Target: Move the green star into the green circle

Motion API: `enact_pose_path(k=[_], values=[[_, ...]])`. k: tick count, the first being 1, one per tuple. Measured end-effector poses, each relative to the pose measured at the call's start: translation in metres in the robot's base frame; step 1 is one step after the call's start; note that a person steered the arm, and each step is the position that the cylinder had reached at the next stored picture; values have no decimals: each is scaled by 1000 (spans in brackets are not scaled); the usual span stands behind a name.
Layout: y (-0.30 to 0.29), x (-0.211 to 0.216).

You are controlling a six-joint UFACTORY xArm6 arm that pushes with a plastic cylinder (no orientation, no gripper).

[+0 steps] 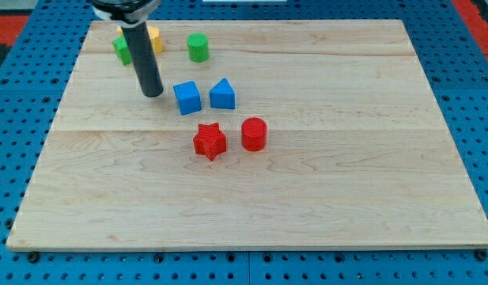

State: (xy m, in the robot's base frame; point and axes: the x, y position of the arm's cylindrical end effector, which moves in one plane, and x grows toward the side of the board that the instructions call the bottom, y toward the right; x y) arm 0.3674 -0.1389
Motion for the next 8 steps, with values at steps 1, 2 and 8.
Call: enact_pose_path(k=[1, 2, 8], values=[[-34, -3], [-83, -10], [-162, -89]])
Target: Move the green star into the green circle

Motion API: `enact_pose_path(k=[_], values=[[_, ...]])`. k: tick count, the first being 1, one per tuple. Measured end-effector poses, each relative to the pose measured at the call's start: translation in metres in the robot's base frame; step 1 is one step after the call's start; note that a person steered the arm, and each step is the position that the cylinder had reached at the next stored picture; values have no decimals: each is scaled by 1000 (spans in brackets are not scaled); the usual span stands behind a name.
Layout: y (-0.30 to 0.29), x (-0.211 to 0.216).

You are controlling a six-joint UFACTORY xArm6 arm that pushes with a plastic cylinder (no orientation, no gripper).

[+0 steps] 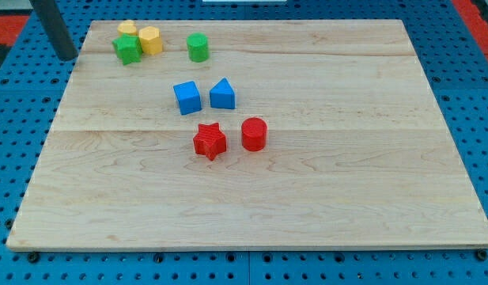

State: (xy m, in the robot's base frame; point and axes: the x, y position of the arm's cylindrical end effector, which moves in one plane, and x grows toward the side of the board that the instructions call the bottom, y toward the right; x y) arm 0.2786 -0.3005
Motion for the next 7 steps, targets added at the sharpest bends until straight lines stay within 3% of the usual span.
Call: enact_pose_path(k=[1, 2, 7], values=[[13, -18], [70, 3], [80, 45]])
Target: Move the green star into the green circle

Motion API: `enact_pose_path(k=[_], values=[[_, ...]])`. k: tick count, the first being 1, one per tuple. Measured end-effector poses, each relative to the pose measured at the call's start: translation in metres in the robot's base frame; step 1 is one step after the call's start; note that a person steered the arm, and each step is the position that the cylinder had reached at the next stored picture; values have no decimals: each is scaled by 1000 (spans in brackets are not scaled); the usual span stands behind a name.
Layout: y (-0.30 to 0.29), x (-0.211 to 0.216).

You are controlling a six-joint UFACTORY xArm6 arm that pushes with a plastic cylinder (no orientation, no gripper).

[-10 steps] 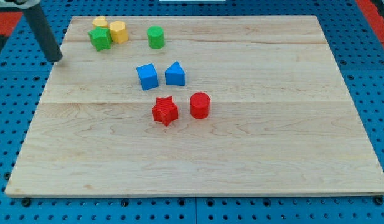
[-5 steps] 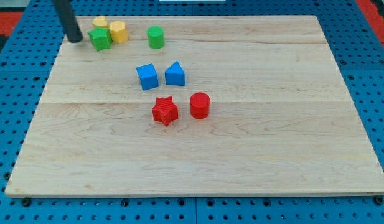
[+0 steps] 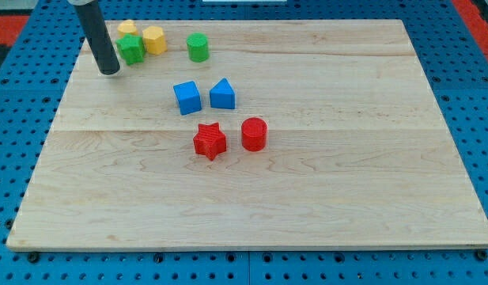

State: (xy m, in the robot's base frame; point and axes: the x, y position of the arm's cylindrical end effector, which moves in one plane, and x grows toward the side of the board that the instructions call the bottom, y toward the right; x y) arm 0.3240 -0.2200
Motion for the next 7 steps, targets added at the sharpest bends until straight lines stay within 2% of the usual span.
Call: enact_pose_path(k=[3, 5, 7], values=[[11, 41], [6, 41], [-32, 25]])
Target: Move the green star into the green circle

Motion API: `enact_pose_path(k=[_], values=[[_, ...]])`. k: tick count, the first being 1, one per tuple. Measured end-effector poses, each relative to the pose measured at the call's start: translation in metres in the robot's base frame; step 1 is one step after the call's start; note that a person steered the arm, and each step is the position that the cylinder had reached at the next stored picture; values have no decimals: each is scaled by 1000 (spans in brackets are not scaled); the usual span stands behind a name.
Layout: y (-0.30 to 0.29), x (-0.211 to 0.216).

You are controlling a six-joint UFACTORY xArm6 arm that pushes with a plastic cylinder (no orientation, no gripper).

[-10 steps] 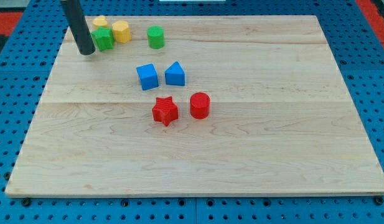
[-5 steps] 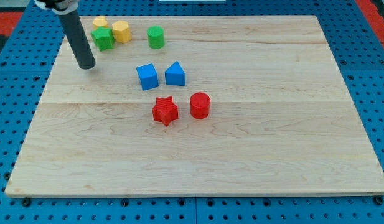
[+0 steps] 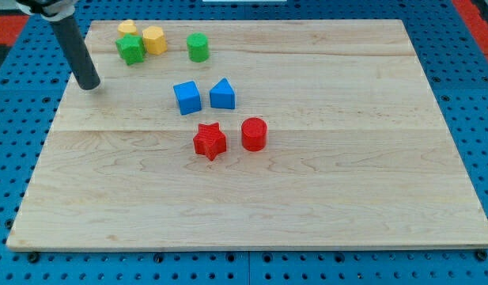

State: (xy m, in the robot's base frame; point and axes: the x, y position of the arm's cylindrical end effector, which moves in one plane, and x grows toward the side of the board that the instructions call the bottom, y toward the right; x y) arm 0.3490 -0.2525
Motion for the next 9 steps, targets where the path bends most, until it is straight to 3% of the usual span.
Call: enact_pose_path(k=[2, 5, 6, 8, 9], values=[[-2, -29], [-28, -30], [-37, -53], [52, -77], [107, -50]])
